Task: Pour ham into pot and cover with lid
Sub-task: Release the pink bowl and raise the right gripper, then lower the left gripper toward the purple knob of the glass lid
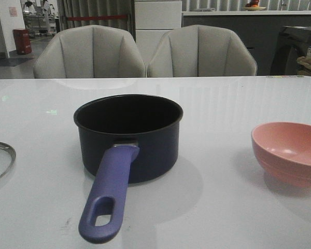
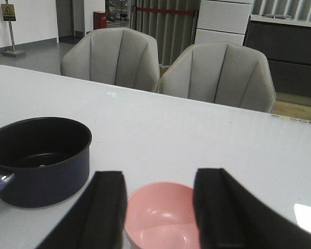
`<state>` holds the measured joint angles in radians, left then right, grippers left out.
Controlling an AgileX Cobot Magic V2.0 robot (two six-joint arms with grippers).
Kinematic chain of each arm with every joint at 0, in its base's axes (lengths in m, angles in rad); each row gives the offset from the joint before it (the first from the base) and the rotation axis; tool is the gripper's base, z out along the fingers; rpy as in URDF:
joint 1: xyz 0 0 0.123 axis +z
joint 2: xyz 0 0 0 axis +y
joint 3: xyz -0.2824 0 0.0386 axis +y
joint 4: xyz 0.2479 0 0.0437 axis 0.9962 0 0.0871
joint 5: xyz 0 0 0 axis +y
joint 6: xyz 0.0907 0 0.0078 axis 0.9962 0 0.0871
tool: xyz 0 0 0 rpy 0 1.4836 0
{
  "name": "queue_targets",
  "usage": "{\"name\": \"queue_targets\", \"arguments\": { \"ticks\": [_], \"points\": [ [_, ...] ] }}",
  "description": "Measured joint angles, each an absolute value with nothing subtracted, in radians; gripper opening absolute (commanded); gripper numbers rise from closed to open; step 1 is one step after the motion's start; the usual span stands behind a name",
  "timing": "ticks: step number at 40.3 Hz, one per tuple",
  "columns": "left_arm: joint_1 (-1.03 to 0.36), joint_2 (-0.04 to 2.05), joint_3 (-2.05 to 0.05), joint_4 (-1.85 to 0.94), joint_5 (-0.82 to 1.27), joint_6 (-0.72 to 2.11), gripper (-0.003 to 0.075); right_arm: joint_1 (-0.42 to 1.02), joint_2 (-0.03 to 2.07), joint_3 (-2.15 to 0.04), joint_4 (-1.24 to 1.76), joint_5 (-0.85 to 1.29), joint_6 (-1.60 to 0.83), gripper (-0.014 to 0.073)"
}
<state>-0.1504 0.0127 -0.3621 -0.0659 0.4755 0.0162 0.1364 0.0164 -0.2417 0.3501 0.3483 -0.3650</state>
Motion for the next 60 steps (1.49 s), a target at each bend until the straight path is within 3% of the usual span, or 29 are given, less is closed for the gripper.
{"name": "queue_targets", "arguments": {
  "ticks": [4, 53, 60],
  "points": [
    [-0.15, 0.013, -0.362, -0.066, 0.476, 0.016, 0.0533, 0.136, 0.016, -0.242, 0.35, 0.348, -0.365, 0.0134],
    [-0.15, 0.013, -0.362, -0.066, 0.427, 0.016, 0.0533, 0.136, 0.016, -0.242, 0.35, 0.348, -0.365, 0.0145],
    [-0.15, 0.032, -0.362, -0.084, 0.433, 0.016, 0.0503, 0.136, 0.016, -0.242, 0.35, 0.348, -0.365, 0.0145]
  ]
}}
